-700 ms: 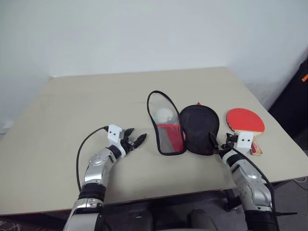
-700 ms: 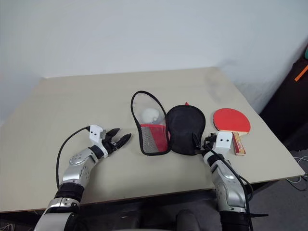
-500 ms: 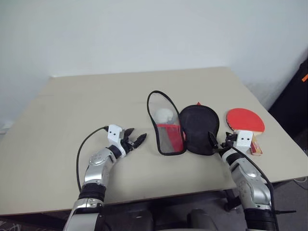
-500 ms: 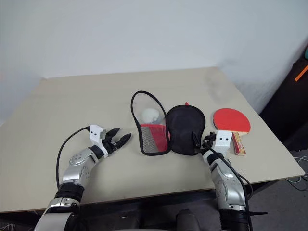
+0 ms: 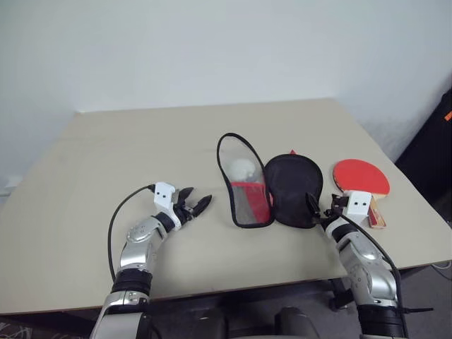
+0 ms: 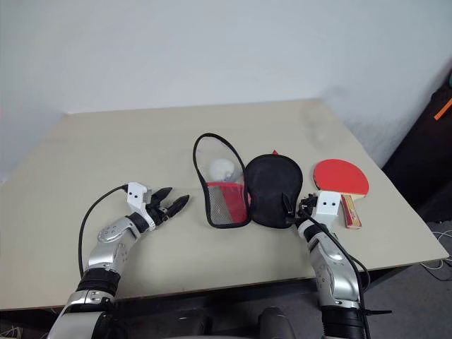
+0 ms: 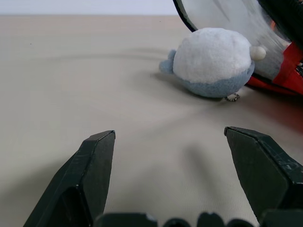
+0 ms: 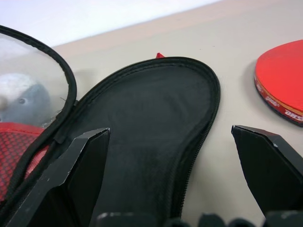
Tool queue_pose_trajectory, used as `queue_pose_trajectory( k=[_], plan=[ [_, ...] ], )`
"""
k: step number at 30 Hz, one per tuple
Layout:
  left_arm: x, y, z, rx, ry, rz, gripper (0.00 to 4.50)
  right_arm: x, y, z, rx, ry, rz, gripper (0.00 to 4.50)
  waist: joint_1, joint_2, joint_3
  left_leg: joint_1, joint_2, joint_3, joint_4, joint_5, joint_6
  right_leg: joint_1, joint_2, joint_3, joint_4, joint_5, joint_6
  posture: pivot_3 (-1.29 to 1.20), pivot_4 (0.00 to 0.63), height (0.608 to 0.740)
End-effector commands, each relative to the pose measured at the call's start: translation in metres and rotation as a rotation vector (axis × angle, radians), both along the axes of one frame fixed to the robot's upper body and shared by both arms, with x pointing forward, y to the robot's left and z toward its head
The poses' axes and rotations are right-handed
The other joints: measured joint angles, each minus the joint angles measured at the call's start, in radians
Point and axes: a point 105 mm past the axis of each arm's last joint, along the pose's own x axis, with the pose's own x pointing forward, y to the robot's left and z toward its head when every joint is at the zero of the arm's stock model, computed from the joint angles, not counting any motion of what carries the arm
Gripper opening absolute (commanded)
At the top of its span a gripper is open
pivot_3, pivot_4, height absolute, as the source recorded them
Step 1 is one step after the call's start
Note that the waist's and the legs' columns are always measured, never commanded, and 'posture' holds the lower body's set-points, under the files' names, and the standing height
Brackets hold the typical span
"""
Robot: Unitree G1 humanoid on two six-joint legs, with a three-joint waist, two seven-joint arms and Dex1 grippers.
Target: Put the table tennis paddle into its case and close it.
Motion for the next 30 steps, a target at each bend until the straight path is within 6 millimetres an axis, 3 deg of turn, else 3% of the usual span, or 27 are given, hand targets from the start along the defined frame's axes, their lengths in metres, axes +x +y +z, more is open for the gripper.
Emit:
queue_pose_trajectory(
  k=[1,8,14,18,21,30],
  plan=[
    [0.01,-0.014,0.02,-0.004,-0.059,-0.043,3.9,-0.001,-0.015,0.012,0.003,-0.038,-0.061,4.43,0.001,0.0,0.0,0.0,0.0,0.0,0.0,0.0,0.0,0.0,0.0,0.0,0.0,0.0,0.0,0.0,0.0,0.74],
    [0.014,-0.027,0.014,0.028,-0.003,-0.079,3.9,-0.014,-0.06,0.027,-0.011,-0.048,-0.221,4.43,-0.002,0.0,0.0,0.0,0.0,0.0,0.0,0.0,0.0,-0.001,0.0,0.0,0.0,0.0,0.0,0.0,0.0,0.74],
    [0.01,-0.033,0.018,0.03,0.023,-0.168,3.9,-0.031,-0.082,0.038,-0.034,-0.055,-0.288,4.43,-0.001,0.0,0.0,0.0,0.0,0.0,0.0,0.0,0.0,0.0,0.0,0.0,0.0,0.0,0.0,0.0,0.0,0.74],
    [0.004,-0.033,0.024,0.026,0.048,-0.251,3.9,-0.039,-0.098,0.031,-0.07,0.021,-0.31,4.43,-0.001,0.0,0.0,0.0,0.0,0.0,0.0,0.0,0.0,0.0,0.0,0.0,0.0,0.0,0.0,0.0,0.0,0.74],
    [0.005,-0.03,0.03,0.042,0.048,-0.282,3.9,-0.039,-0.108,0.019,-0.064,0.102,-0.296,4.43,-0.001,0.0,0.0,0.0,0.0,0.0,0.0,0.0,0.0,0.0,0.0,0.0,0.0,0.0,0.0,0.0,0.0,0.74],
    [-0.003,-0.028,0.039,0.06,0.053,-0.418,3.9,-0.023,-0.116,0.017,-0.044,0.208,-0.198,4.43,-0.002,0.0,0.001,0.0,0.0,0.001,0.001,0.0,0.0,0.0,0.0,0.001,0.0,0.0,0.0,0.0,0.0,0.74]
  ],
)
